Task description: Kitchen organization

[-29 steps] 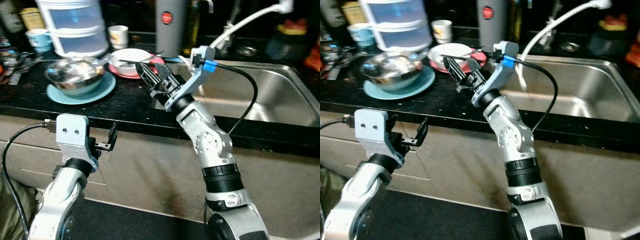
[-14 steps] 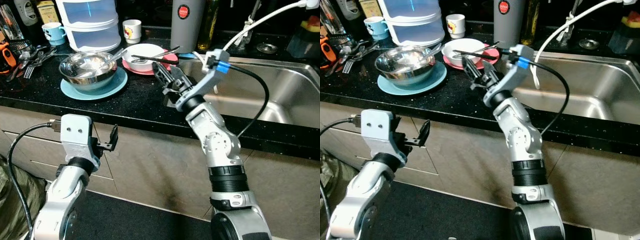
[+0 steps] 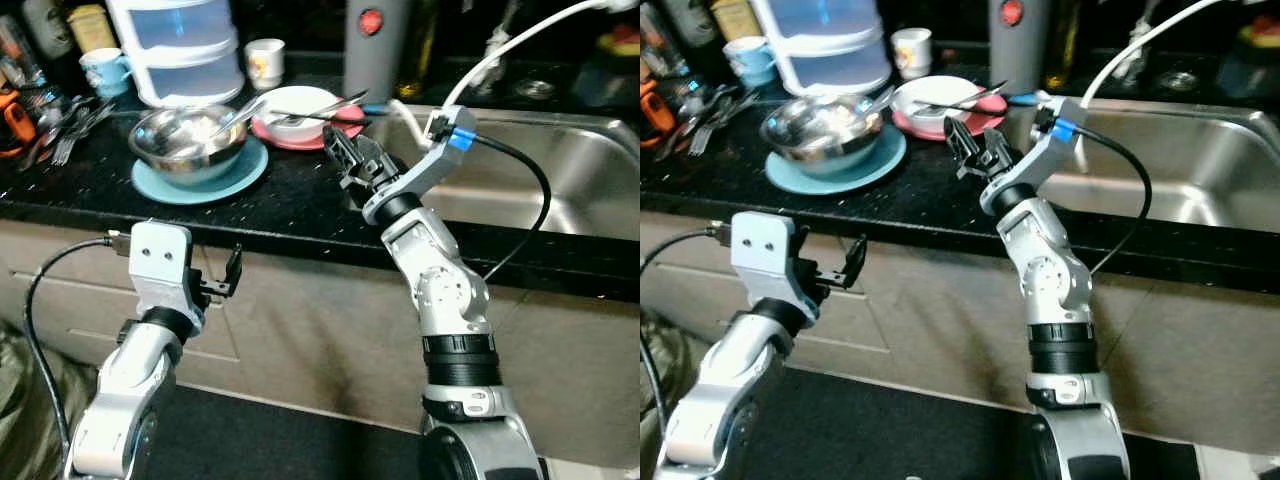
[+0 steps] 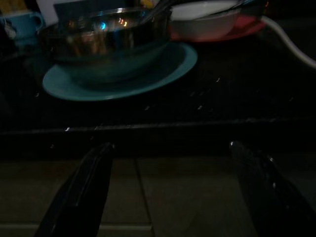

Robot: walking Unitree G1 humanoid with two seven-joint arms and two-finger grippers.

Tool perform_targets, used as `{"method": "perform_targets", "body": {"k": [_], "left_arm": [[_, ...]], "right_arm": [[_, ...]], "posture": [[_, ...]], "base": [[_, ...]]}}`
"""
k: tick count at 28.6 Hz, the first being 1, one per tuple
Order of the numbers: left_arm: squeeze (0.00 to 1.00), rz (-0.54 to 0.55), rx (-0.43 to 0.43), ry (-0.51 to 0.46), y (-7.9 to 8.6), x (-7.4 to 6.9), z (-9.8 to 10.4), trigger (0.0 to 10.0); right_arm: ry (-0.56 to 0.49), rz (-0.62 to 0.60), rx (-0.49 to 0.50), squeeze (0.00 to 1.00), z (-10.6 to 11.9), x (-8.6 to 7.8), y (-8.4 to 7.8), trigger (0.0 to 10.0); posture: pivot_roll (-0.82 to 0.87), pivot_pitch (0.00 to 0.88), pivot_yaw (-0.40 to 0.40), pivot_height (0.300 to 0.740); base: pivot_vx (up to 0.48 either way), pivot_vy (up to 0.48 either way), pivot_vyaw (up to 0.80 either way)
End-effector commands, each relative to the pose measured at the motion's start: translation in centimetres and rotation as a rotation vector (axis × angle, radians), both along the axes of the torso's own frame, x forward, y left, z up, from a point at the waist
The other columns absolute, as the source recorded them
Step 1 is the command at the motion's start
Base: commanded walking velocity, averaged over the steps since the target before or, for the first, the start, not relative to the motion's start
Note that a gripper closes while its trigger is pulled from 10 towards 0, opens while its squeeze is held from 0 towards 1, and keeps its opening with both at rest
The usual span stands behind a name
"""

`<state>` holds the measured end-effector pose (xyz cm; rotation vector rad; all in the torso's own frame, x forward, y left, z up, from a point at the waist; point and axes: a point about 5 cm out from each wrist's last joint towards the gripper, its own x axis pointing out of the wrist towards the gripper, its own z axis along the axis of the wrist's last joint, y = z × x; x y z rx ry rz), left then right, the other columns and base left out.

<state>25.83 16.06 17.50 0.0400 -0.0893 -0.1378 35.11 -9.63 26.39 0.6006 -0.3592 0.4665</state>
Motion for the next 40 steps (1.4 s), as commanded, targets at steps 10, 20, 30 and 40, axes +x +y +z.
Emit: {"method": "perform_targets", "body": {"k": [10,20,30,40], "left_arm": [[0.00,-0.010,0.015,0.002,0.00,0.21,-0.12,10.0],[0.00,-0.004,0.015,-0.006,0.07,0.20,-0.01,10.0],[0.00,0.026,-0.005,0.000,0.50,0.07,-0.11,10.0],[0.00,0.068,-0.018,0.027,0.90,0.00,-0.63,10.0]], "right_arm": [[0.022,-0.032,0.027,0.00,0.16,0.04,-0.56,10.0],[0.030,-0.026,0.029,0.00,0.14,0.13,-0.39,10.0],[0.042,-0.019,0.034,0.00,-0.01,0.25,-0.27,10.0],[0.041,-0.003,0.034,0.00,0.08,0.32,-0.09,10.0]], "posture": [[0.07,0.000,0.035,0.740],[0.08,0.000,0.031,0.740],[0.08,0.000,0.022,0.740],[0.09,0.000,0.013,0.740]], "base": [[0.000,0.357,0.00],[0.000,0.357,0.00],[0.000,0.200,0.00],[0.000,-0.358,0.00]]}}
